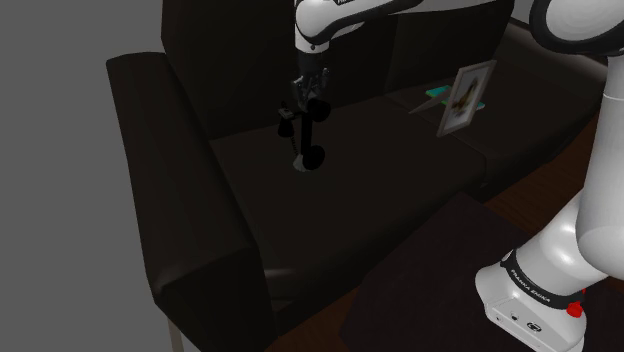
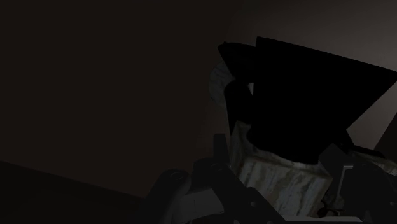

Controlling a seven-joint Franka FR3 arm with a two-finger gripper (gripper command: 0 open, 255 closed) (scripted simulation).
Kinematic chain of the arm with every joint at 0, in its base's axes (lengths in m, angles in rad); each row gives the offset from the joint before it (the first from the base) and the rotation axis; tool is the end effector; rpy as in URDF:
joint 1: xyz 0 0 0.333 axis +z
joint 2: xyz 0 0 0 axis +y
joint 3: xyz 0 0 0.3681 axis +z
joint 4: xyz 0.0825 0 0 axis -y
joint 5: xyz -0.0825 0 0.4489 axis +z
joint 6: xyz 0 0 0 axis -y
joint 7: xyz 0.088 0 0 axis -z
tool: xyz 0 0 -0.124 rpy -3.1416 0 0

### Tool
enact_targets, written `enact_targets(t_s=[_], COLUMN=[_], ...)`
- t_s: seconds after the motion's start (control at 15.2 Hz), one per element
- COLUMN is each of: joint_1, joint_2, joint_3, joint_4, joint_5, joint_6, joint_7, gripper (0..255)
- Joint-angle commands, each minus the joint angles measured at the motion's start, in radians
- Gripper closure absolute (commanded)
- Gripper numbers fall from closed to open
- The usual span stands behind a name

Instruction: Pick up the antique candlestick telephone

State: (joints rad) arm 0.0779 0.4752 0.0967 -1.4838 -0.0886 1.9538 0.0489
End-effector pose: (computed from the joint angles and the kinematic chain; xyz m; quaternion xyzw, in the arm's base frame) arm 0.7671 0.1163 0.4059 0.9971 0.0741 0.0007 0.0190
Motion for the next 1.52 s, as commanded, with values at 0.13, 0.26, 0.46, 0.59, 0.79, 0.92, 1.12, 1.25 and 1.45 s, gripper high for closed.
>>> enact_targets(t_s=[0.13, 0.26, 0.46, 0.59, 0.79, 0.92, 1.12, 1.25, 1.45], joint_1=[0.000, 0.000, 0.000, 0.000, 0.001, 0.001, 0.002, 0.003, 0.003], joint_2=[0.001, 0.000, -0.003, -0.009, -0.016, -0.020, -0.023, -0.025, -0.025], joint_3=[0.000, 0.000, 0.000, 0.001, 0.001, 0.002, 0.002, 0.002, 0.003], joint_4=[-0.001, -0.002, 0.006, 0.024, 0.053, 0.075, 0.109, 0.134, 0.163], joint_5=[0.000, 0.000, 0.000, 0.002, 0.003, 0.004, 0.005, 0.005, 0.006], joint_6=[0.001, 0.002, -0.009, -0.033, -0.070, -0.095, -0.133, -0.159, -0.188], joint_7=[0.000, 0.000, 0.000, -0.002, -0.004, -0.005, -0.007, -0.009, -0.010], gripper=[255, 255, 255, 255, 255, 255, 255, 255, 255])
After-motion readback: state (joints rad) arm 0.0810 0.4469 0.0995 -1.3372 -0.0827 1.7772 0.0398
